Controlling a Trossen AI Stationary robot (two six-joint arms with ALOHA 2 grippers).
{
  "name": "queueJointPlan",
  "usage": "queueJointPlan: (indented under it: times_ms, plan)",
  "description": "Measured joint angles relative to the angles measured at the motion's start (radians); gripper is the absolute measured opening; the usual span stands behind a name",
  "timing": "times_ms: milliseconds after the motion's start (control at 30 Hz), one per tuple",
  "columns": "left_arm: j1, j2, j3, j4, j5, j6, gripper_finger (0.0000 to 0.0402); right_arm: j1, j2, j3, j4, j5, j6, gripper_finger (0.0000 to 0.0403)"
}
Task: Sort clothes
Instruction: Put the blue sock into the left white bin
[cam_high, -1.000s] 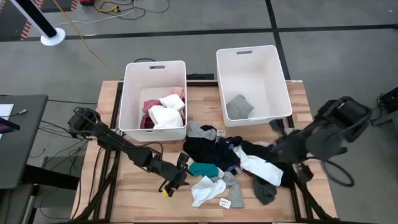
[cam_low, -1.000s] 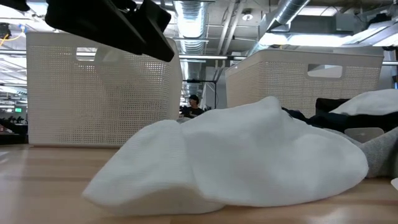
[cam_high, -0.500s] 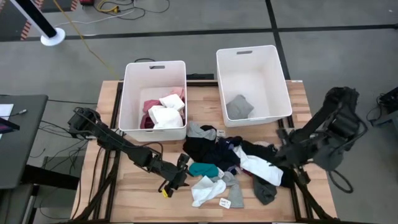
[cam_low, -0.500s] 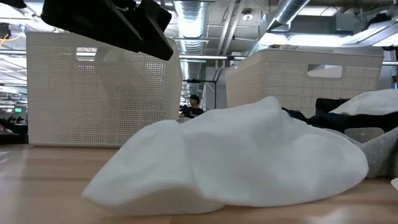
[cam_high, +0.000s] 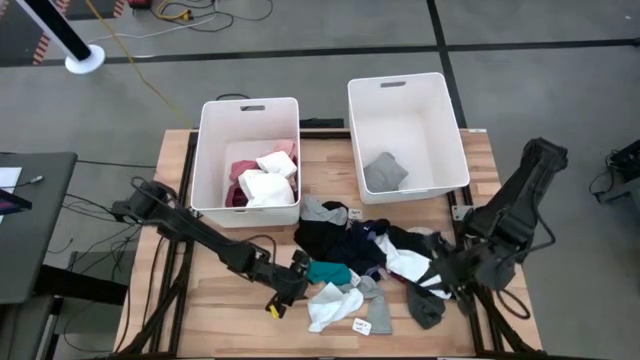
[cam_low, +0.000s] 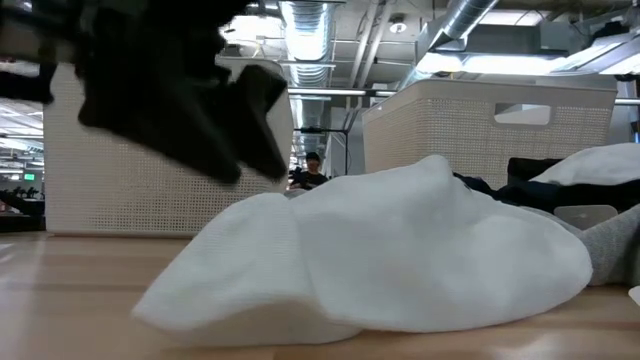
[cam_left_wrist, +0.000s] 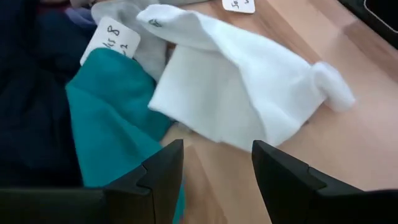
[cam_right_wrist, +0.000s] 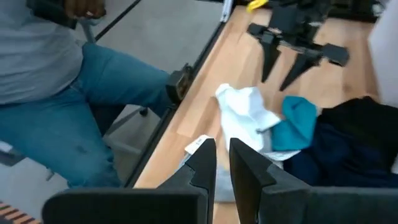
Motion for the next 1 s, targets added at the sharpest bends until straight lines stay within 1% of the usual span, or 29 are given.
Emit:
queueJointPlan:
  times_ms: [100, 300, 400, 533, 633, 900, 1000]
  plan:
    - [0.000, 0.024, 0.000, 0.050, -0.005, 0.000, 0.0185, 0.012, 0.029, -0.029, 0.048, -0.004, 0.007, 0.0063]
    - [0.020, 0.026, 0.000, 0.058, -0.095, -0.005, 0.0185, 0.015, 0.103, -0.030, 0.112, -0.003, 0.007, 0.0063]
    - [0.034, 0.027, 0.000, 0.049, -0.090, -0.010, 0.0185, 0.006, 0.130, -0.030, 0.114, -0.003, 0.009, 0.0063]
    - [0.046, 0.054, 0.000, 0.034, -0.053, -0.024, 0.0185, -0.004, 0.155, -0.031, 0.121, -0.003, 0.016, 0.0063]
    - [0.049, 0.076, 0.005, 0.059, -0.034, -0.025, 0.0185, -0.012, 0.168, -0.031, 0.123, -0.003, 0.016, 0.0063]
    - [0.052, 0.134, 0.006, 0.100, -0.025, -0.040, 0.0185, -0.026, 0.181, -0.031, 0.127, -0.002, 0.019, 0.0063]
    - [0.053, 0.141, 0.004, 0.099, -0.025, -0.045, 0.0173, -0.032, 0.182, -0.031, 0.136, 0.000, 0.019, 0.0063]
